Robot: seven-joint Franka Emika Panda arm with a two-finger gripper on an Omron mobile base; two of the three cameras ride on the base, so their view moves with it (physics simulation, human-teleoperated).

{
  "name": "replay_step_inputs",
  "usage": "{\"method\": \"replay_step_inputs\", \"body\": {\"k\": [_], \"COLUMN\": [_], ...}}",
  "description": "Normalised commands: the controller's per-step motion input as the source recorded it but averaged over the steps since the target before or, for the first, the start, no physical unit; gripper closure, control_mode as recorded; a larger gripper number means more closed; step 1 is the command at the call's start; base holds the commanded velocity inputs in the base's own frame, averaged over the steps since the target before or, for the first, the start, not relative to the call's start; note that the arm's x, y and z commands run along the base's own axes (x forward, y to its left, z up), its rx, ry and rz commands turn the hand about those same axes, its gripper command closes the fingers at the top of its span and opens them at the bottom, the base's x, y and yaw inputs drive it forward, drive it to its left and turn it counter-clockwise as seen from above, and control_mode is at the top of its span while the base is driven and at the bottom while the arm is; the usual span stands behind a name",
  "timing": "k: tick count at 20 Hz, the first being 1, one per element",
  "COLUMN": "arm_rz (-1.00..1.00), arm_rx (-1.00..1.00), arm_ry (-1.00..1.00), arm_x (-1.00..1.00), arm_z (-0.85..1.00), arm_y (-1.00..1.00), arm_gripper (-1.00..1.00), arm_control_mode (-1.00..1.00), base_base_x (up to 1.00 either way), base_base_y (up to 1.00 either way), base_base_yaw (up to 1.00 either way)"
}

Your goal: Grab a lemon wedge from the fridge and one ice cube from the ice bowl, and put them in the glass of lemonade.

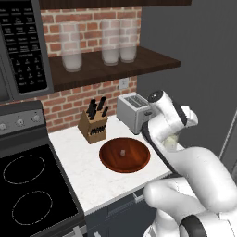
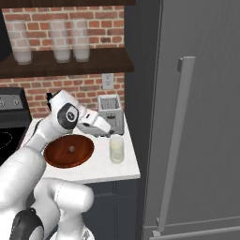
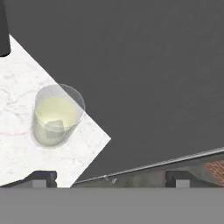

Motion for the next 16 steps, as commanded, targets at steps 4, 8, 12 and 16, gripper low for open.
{"method": "replay_step_inputs", "body": {"k": [4,8,12,16], "arm_rz": [0.14,0.3,0.37,0.35], "arm_rx": [0.37,0.36,0.26,0.17], "arm_ry": [-0.07,-0.06,-0.12,-0.1], "arm_x": [-0.76,-0.63,-0.78,-0.79], "arm_z": [0.41,0.18,0.07,0.21], "arm_y": [0.6,0.72,0.52,0.33], "arm_gripper": [-1.0,-1.0,-1.0,-1.0], "arm_control_mode": [-1.0,-1.0,-1.0,-1.0], "base_base_x": [0.0,0.0,0.0,0.0], "base_base_y": [0.0,0.0,0.0,0.0], "base_base_yaw": [0.0,0.0,0.0,0.0]}}
